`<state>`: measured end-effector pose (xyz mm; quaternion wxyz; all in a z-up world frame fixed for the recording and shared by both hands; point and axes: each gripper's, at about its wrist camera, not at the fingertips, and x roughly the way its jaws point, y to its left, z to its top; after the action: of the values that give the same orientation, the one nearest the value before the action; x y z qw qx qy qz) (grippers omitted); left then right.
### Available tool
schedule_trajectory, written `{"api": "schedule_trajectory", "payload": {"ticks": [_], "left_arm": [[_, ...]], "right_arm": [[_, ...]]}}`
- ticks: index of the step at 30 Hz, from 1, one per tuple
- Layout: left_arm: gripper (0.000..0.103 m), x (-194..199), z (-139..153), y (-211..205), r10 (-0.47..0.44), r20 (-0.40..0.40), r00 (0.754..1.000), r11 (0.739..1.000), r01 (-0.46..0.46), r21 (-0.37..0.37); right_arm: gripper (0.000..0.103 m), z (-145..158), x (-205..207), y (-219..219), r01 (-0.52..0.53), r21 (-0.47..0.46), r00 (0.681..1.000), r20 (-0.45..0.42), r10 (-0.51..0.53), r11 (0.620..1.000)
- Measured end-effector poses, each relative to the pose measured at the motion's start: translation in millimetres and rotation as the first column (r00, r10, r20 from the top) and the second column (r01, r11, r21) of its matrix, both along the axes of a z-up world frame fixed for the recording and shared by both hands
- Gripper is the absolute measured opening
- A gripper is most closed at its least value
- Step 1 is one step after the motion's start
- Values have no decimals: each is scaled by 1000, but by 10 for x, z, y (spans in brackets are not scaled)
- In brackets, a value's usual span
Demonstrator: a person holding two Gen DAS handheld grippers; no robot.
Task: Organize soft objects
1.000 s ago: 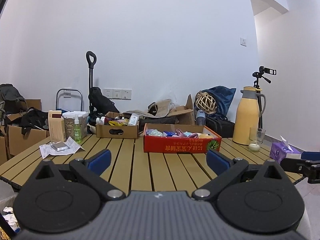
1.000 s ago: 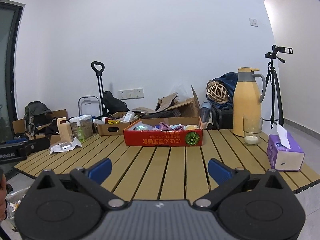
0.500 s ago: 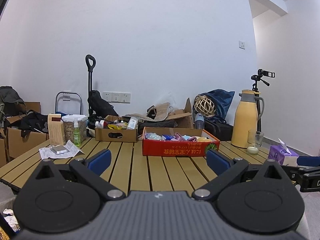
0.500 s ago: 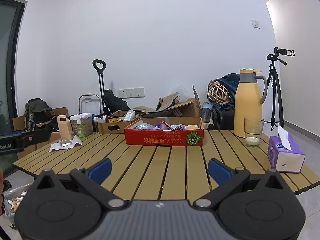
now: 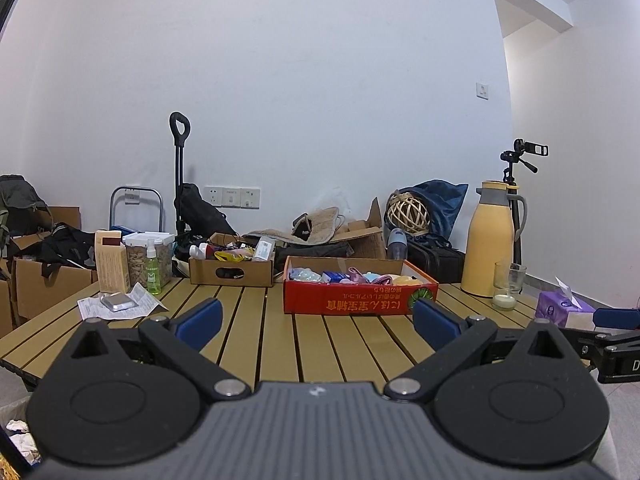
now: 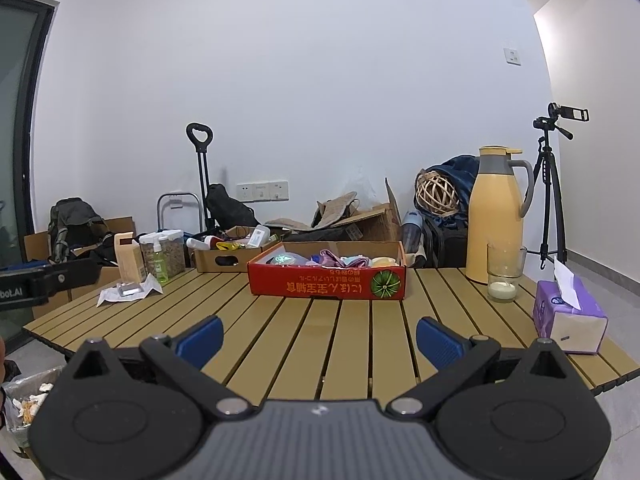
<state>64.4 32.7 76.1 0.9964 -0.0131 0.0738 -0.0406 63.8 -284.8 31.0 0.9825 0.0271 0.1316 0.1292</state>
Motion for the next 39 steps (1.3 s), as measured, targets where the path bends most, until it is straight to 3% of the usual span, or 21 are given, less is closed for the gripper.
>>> {"api": "schedule_trajectory", "payload": {"ticks": [39], "left_arm": [[103,-7,11,0,10,25,1000,1000,-10,0]], "right_arm": [[103,-20,-6,29,8,-20,1000,9,-8,1000]]}}
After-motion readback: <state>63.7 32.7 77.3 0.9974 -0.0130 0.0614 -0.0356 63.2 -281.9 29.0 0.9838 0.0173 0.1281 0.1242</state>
